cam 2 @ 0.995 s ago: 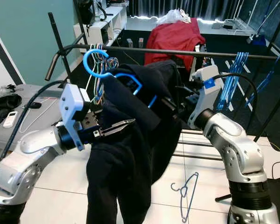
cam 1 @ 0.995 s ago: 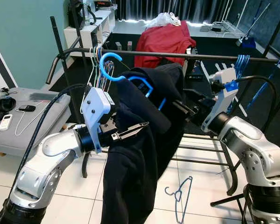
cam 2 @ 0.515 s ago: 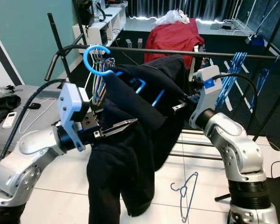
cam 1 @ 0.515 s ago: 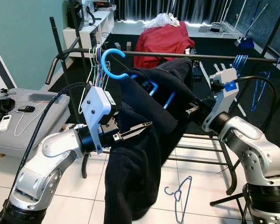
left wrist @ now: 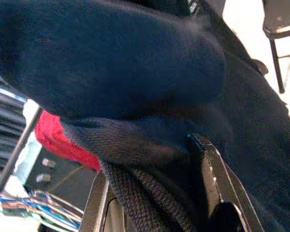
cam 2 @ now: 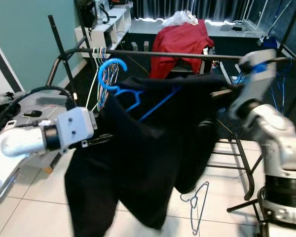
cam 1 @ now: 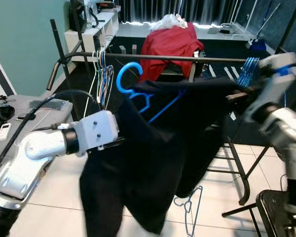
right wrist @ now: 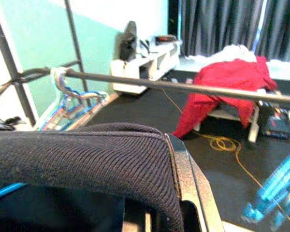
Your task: Hang hanger
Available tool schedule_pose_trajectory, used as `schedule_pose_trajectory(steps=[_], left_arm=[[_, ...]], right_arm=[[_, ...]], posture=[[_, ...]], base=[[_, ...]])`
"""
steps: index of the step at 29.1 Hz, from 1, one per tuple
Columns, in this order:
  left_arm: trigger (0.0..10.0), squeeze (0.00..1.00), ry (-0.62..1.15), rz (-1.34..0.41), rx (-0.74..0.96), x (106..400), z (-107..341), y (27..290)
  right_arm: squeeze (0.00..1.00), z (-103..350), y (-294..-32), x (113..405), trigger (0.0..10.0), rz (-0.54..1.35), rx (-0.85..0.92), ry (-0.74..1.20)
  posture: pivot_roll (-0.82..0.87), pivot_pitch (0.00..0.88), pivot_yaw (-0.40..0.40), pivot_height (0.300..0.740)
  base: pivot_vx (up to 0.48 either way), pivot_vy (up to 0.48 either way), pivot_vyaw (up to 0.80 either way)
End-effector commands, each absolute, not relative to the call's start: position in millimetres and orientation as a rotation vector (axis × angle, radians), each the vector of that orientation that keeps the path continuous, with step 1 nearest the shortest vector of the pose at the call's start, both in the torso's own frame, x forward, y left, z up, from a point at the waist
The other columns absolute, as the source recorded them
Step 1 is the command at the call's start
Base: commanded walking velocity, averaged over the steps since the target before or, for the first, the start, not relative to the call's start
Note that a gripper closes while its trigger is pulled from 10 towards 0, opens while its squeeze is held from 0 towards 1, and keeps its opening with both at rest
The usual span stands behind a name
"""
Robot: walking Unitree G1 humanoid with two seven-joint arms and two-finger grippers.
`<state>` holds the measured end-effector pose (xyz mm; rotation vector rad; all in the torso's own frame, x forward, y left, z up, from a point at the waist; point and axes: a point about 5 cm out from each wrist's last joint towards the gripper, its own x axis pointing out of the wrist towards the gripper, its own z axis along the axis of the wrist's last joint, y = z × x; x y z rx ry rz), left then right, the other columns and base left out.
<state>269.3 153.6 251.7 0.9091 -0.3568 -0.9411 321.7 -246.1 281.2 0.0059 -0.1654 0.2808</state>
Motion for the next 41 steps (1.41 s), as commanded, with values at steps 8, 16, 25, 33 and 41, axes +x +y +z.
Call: schedule_pose_trajectory(steps=[8,16,25,33,41], left_arm=[[10.0,0.00,-0.369,-1.083,0.926,253,277,168],[10.0,0.00,-0.497,-1.226,0.828,239,298,167],[10.0,0.00,-0.757,-1.308,0.451,229,330,167],[10.0,0.00,-0.928,-1.133,0.123,243,342,159],[10.0,0.00,-0.852,-0.983,-0.008,263,310,134]], right_arm=[[0.00,277,-275,319,0.0,0.125,-0.028,-0.132],[0.00,272,-277,320,0.0,0.121,-0.018,-0.112],[0.00,265,-268,323,0.0,0.156,0.016,-0.089],[0.00,254,-225,321,0.0,0.342,0.082,-0.082],[0.00,242,-159,305,1.8,0.638,0.151,-0.084]], posture=[[-0.08,0.007,-0.018,0.740],[-0.08,0.008,-0.018,0.740],[-0.09,0.006,-0.020,0.740],[-0.09,0.005,-0.020,0.740],[-0.09,0.005,-0.018,0.740]], base=[[0.000,0.000,0.00],[0.000,0.000,0.00],[0.000,0.000,0.00],[0.000,0.000,0.00],[0.000,0.000,0.00]])
